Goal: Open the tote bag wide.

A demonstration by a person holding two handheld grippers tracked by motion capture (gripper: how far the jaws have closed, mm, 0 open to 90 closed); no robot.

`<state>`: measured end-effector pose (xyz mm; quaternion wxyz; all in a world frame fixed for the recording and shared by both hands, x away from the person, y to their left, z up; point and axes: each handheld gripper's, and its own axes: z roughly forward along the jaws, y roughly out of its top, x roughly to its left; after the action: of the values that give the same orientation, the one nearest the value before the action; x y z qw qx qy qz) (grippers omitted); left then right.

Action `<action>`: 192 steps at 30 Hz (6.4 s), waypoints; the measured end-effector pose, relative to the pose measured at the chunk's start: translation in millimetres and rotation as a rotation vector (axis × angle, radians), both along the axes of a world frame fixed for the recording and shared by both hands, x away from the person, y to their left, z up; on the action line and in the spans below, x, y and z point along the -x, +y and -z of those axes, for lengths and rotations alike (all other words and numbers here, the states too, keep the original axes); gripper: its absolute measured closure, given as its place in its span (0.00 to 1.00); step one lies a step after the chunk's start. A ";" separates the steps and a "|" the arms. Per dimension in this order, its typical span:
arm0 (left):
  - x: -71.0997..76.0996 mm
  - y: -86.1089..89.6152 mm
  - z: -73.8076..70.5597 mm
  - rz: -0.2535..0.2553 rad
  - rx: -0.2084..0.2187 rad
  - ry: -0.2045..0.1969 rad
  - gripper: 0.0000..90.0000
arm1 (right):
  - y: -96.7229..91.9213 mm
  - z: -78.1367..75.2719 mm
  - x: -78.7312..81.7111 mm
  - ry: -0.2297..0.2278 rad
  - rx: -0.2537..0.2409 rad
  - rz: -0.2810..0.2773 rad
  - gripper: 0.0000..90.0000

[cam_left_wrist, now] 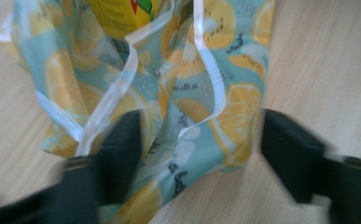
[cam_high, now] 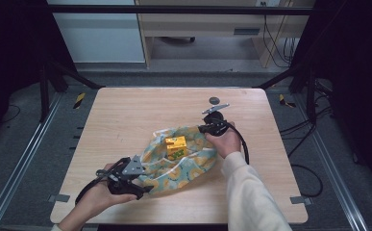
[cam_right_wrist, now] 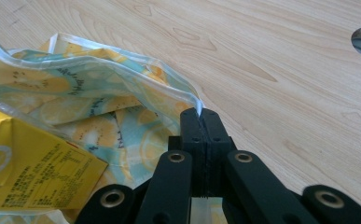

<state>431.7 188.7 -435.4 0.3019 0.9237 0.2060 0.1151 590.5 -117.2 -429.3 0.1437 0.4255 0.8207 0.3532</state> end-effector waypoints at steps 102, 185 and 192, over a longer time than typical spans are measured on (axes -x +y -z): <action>-126.4 -19.2 42.2 -0.373 -0.063 -0.117 1.00 | -50.4 53.5 140.7 0.027 0.026 -0.133 1.00; -33.9 63.6 -65.8 -0.358 0.144 -0.232 0.08 | -79.2 -55.4 126.4 -0.345 -0.068 0.146 0.06; -34.5 86.1 -60.1 -0.398 0.159 -0.217 0.08 | -106.7 -55.0 131.2 -0.341 -0.062 0.227 0.06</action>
<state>466.2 274.8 -375.3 0.3654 0.8203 0.3590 0.2543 459.3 -224.0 -374.3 0.3064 0.4533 0.7202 0.4267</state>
